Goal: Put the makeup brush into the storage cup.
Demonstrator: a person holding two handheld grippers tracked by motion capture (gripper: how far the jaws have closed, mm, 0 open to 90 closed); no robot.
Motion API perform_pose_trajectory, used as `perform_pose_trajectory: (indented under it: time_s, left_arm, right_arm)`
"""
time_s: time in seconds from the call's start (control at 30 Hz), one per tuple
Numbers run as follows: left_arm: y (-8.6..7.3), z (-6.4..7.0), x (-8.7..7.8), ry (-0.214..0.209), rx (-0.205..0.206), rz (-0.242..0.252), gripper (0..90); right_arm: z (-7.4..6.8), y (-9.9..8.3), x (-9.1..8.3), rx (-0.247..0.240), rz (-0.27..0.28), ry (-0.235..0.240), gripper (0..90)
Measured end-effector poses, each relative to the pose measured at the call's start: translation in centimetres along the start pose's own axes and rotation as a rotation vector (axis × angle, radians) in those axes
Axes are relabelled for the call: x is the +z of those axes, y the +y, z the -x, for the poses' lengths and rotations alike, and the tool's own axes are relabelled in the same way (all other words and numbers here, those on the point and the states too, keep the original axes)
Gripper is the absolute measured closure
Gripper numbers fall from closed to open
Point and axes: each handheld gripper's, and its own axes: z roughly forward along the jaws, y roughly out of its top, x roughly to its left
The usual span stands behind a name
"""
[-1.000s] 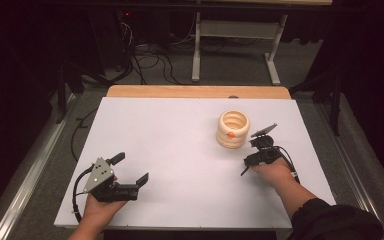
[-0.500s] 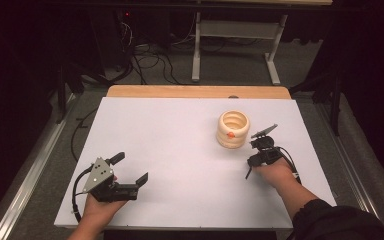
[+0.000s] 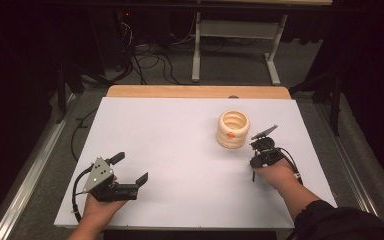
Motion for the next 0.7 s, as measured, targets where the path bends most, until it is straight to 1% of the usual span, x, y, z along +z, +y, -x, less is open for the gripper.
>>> perform_pose_trajectory:
  time_s: [0.27, 0.4, 0.5, 0.7]
  left_arm:
    - [0.0, -0.04, -0.04, 0.001, -0.002, 0.001, 0.9]
    - [0.0, -0.04, -0.03, 0.0, -0.002, 0.002, 0.9]
    - [0.0, -0.03, -0.03, -0.001, -0.002, 0.002, 0.9]
    - [0.0, -0.03, -0.03, -0.001, -0.002, 0.002, 0.9]
  right_arm:
    - [0.01, -0.07, -0.1, -0.002, -0.015, 0.004, 73.8]
    - [-0.01, -0.08, -0.12, -0.006, -0.026, 0.004, 77.2]
    - [0.01, -0.1, -0.1, 0.007, -0.025, 0.011, 78.3]
    - [0.33, 0.08, -0.04, 0.023, -0.045, 0.027, 78.7]
